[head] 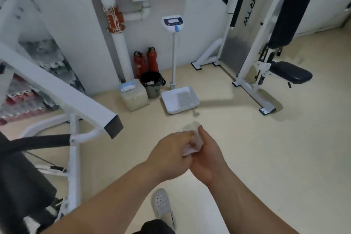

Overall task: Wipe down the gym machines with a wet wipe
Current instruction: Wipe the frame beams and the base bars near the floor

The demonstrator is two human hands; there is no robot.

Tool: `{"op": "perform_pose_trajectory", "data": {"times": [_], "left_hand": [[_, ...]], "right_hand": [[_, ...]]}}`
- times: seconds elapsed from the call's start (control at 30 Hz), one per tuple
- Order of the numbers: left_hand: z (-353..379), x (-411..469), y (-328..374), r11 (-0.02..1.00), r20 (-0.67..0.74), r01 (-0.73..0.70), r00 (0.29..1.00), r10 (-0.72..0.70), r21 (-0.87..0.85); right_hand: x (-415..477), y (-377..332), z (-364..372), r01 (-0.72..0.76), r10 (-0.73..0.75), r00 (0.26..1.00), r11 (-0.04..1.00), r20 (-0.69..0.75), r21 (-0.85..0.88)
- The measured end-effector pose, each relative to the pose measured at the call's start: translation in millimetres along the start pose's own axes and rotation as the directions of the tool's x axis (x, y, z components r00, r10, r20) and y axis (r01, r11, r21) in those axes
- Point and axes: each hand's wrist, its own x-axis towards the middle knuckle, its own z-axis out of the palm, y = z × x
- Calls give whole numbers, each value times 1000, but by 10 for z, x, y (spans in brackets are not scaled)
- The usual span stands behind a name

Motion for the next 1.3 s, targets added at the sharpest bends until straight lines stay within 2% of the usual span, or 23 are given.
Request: {"op": "perform_pose_trajectory", "data": {"times": [0.07,0.17,0.3,0.43,0.5,0.63,0.77,0.8,0.83,0.87,0.9,0.93,0.97,1.0,1.07,1.13,1.3], "left_hand": [[-55,414,-138,1000,-87,-25,996,24,-17],[-212,1057,-350,999,-204,19,979,-25,-31],[-575,1906,-610,996,-275,75,958,-84,-42],[-948,2578,-952,972,-314,228,919,-237,-64],[-1092,2821,-1191,947,-339,313,886,-317,-67],[-1393,3178,-1702,880,-446,462,769,-458,-107],[-1762,3360,-1964,725,-545,655,535,-645,-214],[-1860,3379,-2015,688,-562,683,477,-676,-247],[-1955,3381,-2063,654,-579,706,422,-697,-272],[-2053,3378,-2120,622,-595,724,369,-714,-297],[-2145,3372,-2188,597,-611,737,323,-723,-317],[-2236,3367,-2261,580,-632,743,280,-723,-334],[-2322,3361,-2345,569,-656,745,239,-715,-348],[-2408,3349,-2439,557,-677,746,198,-708,-364],[-2582,3326,-2647,527,-697,751,127,-706,-398],[-2773,3292,-2935,505,-696,759,96,-712,-412],[-3467,3143,-3820,481,-688,760,63,-723,-437]], "right_hand": [[305,-378,31,47,-47,998,999,-40,0],[788,-945,101,113,-114,987,993,-113,-18],[1336,-1561,305,166,-171,968,985,-185,-41],[1940,-1999,521,123,-145,964,986,-221,-108],[2350,-2163,686,73,-101,978,985,-184,-156],[3386,-2409,1193,-5,-12,999,950,-51,-311],[4252,-2525,1853,-91,171,970,915,175,-392],[4382,-2538,2027,-79,205,950,888,235,-452],[4515,-2523,2167,1,190,939,831,286,-556],[4629,-2502,2308,134,150,926,727,345,-674],[4772,-2465,2431,308,95,900,554,426,-774],[4908,-2424,2570,484,65,842,350,536,-802],[5046,-2373,2722,618,69,764,205,641,-759],[5159,-2317,2892,702,114,692,126,713,-701],[5365,-2163,3237,770,185,611,85,769,-632],[5589,-1965,3579,799,204,569,90,797,-594],[6169,-1305,4467,822,218,538,80,815,-564]]}}
